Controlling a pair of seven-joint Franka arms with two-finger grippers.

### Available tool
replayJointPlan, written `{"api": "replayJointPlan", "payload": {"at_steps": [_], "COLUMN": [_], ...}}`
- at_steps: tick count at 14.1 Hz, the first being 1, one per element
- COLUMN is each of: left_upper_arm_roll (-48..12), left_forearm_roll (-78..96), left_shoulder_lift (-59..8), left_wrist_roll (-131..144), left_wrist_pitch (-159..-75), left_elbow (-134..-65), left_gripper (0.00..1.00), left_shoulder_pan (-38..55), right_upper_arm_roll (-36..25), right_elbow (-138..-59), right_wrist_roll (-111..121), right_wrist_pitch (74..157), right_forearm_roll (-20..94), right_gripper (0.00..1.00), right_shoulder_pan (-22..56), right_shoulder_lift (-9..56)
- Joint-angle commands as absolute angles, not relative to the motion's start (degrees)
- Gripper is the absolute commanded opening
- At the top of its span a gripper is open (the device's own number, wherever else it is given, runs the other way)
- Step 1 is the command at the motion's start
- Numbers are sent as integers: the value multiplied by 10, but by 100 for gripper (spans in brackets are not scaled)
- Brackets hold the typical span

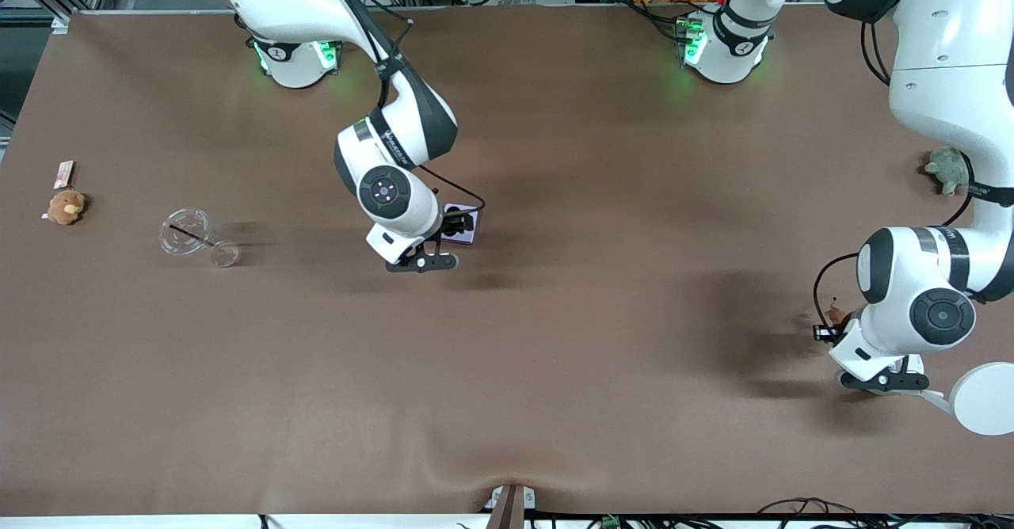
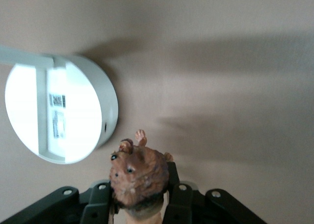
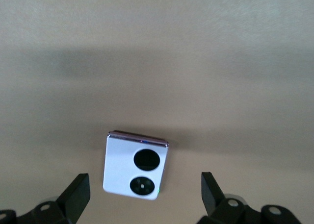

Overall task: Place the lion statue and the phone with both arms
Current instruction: 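Lower the lion beside the lamp base while the right gripper grasps the phone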

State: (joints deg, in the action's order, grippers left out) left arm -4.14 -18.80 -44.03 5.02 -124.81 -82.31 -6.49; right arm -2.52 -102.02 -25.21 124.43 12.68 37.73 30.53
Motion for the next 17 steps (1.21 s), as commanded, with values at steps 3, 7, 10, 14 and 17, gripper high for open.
{"api": "replayJointPlan", "payload": {"at_steps": [3, 7, 10, 14, 17], "left_upper_arm_roll": [-46, -55, -55, -53, -53], "left_forearm_roll": [-176, -174, -175, -175, -175], "left_shoulder_lift": [-504, -504, -506, -512, -512], "left_wrist_roll": [50, 54, 54, 54, 64], "left_wrist_pitch": [-1291, -1291, -1291, -1298, -1303], "left_elbow": [-748, -748, -747, -746, -747], "left_gripper": [0, 0, 0, 0, 0], "left_shoulder_pan": [-65, -55, -55, -57, -57], "right_upper_arm_roll": [-31, -31, -31, -31, -31], "right_elbow": [-1068, -1067, -1078, -1078, -1078], "right_wrist_roll": [-264, -302, -323, -326, -342], "right_wrist_pitch": [1318, 1340, 1353, 1361, 1370], "right_forearm_roll": [135, 136, 136, 136, 136], "right_gripper": [100, 100, 100, 100, 100], "right_shoulder_pan": [403, 422, 424, 427, 431], "right_shoulder_lift": [307, 326, 332, 337, 342]}}
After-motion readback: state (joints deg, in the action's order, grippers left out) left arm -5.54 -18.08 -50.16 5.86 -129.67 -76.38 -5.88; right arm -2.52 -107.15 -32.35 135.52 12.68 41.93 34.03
